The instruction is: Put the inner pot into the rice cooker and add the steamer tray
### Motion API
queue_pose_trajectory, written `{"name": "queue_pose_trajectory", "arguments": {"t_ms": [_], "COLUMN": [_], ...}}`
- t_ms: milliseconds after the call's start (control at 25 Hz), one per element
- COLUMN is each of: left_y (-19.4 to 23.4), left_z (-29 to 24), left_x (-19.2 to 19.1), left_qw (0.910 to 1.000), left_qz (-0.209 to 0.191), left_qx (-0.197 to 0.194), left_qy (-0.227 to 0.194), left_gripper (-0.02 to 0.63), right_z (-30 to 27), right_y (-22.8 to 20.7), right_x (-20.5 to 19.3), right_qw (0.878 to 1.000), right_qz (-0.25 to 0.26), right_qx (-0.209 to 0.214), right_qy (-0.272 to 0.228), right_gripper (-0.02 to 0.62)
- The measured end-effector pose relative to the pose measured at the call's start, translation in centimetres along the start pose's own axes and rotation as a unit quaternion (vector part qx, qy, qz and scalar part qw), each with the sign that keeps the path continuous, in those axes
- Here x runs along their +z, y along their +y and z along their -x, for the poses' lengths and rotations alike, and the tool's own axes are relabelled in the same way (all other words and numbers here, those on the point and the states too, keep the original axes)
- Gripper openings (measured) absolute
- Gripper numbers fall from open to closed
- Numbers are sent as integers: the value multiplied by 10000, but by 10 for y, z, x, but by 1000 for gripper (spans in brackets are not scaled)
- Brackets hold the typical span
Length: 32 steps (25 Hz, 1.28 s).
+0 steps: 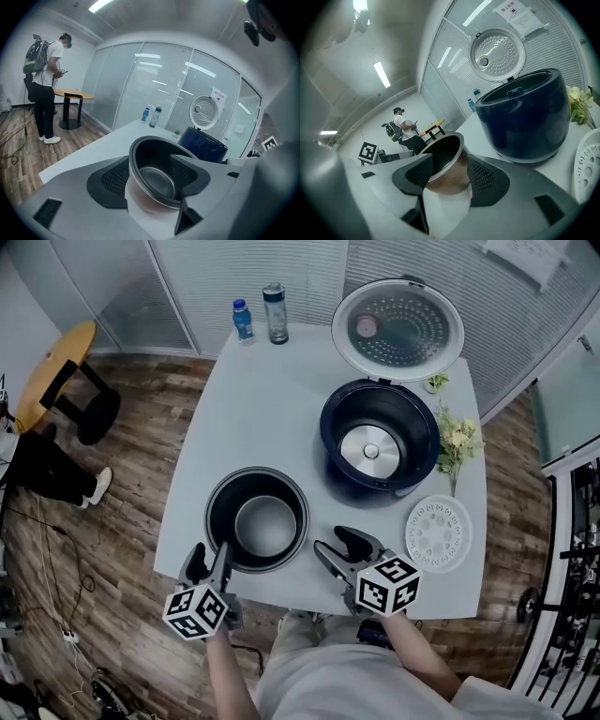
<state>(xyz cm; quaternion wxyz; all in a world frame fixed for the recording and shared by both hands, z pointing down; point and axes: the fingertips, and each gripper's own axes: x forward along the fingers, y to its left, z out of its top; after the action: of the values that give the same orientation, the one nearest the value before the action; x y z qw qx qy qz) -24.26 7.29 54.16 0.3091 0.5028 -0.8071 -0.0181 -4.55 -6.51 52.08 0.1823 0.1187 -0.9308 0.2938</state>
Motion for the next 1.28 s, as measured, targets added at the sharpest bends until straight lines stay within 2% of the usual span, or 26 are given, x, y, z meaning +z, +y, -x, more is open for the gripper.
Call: {"name": "queue_pose_trajectory", "arguments": {"t_ms": [400, 520, 680, 1000, 1280], "left_y": [23, 28, 31, 29, 27], "left_z": [-25, -34, -48, -65, -72], "left_x": [7, 8, 9, 9, 10], "left_qw": [9990, 9978, 9952, 9905, 9885], "left_qz": [74, 11, -99, -112, -341], "left_qx": [-361, -578, -870, -1239, -1308], "left_qy": [247, 338, 437, 594, 673], "left_gripper": [285, 282, 241, 214, 173], "right_z": [-39, -47, -57, -70, -76], "right_y": [5, 4, -1, -5, -11], "right_x": [2, -3, -7, -12, -12], "right_qw": [9993, 9985, 9971, 9935, 9908], "right_qz": [-203, -282, -348, -373, -436], "right_qx": [-300, -456, -673, -1067, -1276], "right_qy": [114, 134, 103, 124, 108], "right_gripper": [241, 241, 235, 222, 190]}}
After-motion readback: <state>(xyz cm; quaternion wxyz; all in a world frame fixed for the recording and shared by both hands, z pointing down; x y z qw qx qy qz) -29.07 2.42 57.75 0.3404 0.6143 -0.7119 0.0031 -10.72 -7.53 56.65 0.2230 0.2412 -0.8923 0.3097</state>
